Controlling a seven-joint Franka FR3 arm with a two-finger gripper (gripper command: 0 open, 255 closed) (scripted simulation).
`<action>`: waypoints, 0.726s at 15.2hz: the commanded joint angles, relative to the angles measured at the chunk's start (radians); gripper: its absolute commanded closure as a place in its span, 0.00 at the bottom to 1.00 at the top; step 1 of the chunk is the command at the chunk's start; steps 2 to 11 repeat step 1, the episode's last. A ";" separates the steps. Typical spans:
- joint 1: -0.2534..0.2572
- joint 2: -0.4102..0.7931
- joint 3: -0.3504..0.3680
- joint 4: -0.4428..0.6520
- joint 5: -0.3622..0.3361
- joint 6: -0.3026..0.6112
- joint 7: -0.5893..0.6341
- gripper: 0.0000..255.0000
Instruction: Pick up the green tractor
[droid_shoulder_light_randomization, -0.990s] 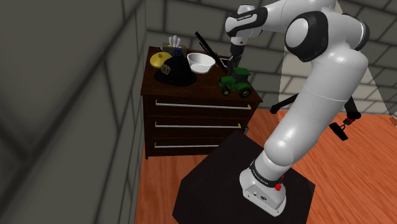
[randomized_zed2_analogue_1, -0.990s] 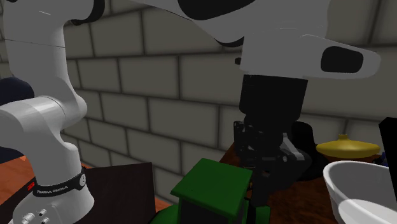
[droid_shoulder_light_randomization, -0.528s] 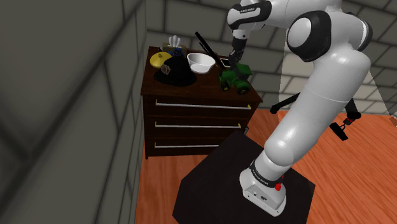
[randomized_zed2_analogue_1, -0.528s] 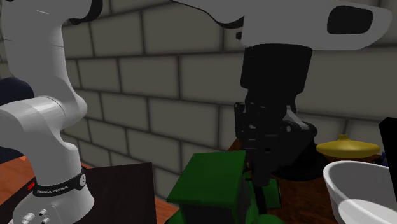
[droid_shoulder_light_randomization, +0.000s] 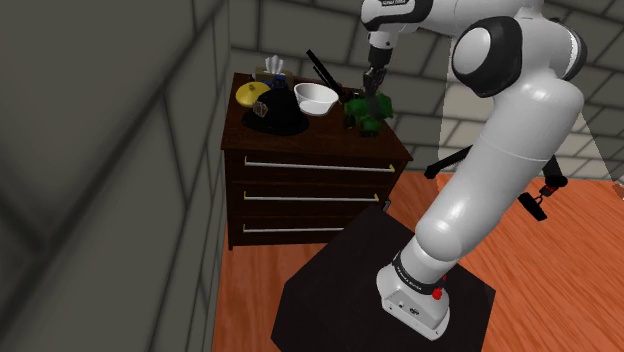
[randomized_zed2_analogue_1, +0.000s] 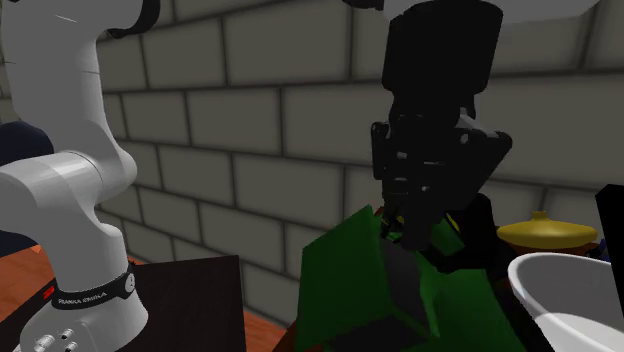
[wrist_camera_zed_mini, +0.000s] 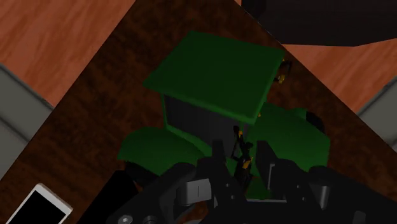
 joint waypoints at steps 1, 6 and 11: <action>0.000 -0.002 0.000 0.010 0.000 -0.009 -0.001 1.00; 0.000 -0.002 0.000 0.010 0.000 -0.009 -0.001 1.00; 0.000 -0.002 0.000 0.010 0.000 -0.009 -0.001 1.00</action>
